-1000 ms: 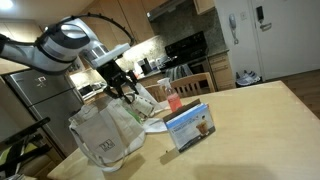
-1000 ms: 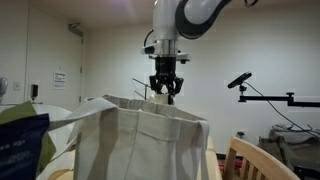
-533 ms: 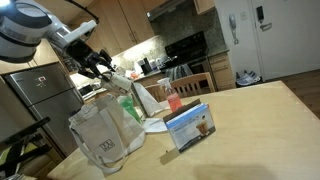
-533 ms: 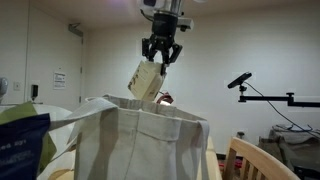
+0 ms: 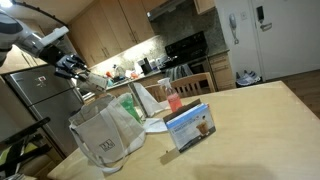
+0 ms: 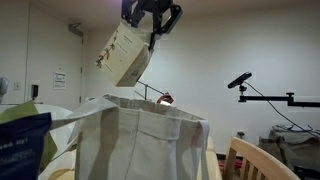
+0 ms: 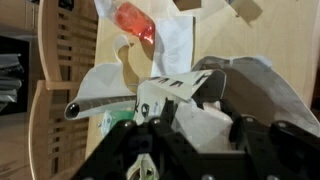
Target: Pick up the three objects from the table, put them in the carrier bag and move the bag to the center of the table
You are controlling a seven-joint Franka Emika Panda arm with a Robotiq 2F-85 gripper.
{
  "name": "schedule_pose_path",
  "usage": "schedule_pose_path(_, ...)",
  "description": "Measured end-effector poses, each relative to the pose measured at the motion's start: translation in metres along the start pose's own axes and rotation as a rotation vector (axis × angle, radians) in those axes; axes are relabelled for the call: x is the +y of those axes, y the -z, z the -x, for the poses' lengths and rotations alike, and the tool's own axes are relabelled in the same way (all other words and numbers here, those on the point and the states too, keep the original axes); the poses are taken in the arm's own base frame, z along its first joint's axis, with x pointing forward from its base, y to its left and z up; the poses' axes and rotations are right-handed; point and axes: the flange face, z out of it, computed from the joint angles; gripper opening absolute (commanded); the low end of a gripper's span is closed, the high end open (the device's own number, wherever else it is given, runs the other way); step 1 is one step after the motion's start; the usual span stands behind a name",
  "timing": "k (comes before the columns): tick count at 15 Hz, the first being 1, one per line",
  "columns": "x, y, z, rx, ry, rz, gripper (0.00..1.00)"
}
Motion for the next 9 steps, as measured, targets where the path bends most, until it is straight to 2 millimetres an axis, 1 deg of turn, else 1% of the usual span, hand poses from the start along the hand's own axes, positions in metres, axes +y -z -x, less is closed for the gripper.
schedule_pose_path(2,-0.003,0.006,-0.019,0.014,0.054,0.008,0.24)
schedule_pose_path(4,-0.009,0.005,-0.031,0.022,0.096,0.0,0.24)
schedule_pose_path(5,-0.013,0.001,-0.034,0.026,0.111,-0.011,0.24)
schedule_pose_path(7,-0.022,-0.014,-0.037,0.04,0.133,-0.051,0.24)
schedule_pose_path(9,-0.031,-0.036,-0.036,0.059,0.143,-0.106,0.24)
